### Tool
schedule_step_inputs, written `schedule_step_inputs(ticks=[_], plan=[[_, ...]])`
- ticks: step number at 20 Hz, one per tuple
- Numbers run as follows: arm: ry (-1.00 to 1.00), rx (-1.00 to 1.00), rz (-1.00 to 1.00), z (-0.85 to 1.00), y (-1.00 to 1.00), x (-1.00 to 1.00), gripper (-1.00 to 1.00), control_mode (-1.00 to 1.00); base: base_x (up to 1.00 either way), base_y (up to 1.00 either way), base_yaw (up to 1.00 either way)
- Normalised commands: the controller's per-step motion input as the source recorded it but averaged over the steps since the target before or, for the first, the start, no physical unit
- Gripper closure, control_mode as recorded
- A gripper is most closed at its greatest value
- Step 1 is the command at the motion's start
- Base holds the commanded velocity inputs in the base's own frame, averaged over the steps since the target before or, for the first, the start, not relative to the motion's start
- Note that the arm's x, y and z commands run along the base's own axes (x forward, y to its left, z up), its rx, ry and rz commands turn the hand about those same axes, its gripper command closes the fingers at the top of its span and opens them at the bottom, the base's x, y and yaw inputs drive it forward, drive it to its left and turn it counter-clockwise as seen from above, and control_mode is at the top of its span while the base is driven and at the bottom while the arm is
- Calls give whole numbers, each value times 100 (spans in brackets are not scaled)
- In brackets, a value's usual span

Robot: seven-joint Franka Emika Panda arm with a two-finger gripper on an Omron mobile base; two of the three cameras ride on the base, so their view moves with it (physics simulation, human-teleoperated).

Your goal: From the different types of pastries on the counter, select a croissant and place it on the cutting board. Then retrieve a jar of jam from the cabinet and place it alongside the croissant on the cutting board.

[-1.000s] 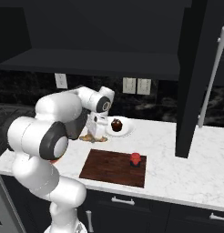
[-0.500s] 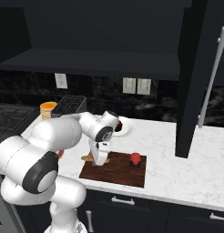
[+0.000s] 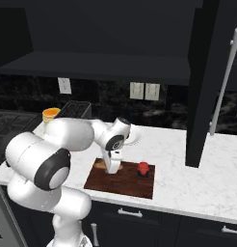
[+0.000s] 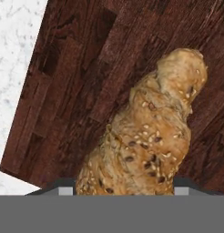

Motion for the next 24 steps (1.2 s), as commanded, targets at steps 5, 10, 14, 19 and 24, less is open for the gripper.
schedule_step_inputs(ticks=[5, 10, 14, 19, 24], plan=[[0, 0, 0, -17, -12, 2, 100, -100, 0, 0, 0], [-1, -12, -1, -78, 8, 0, 100, -100, 0, 0, 0], [-6, -1, 0, -22, 1, 11, 100, -100, 0, 0, 0], [-6, 0, -1, -11, 0, 2, -100, -100, 0, 0, 0], [-3, 4, -4, -2, -38, -6, -100, -100, 0, 0, 0]])
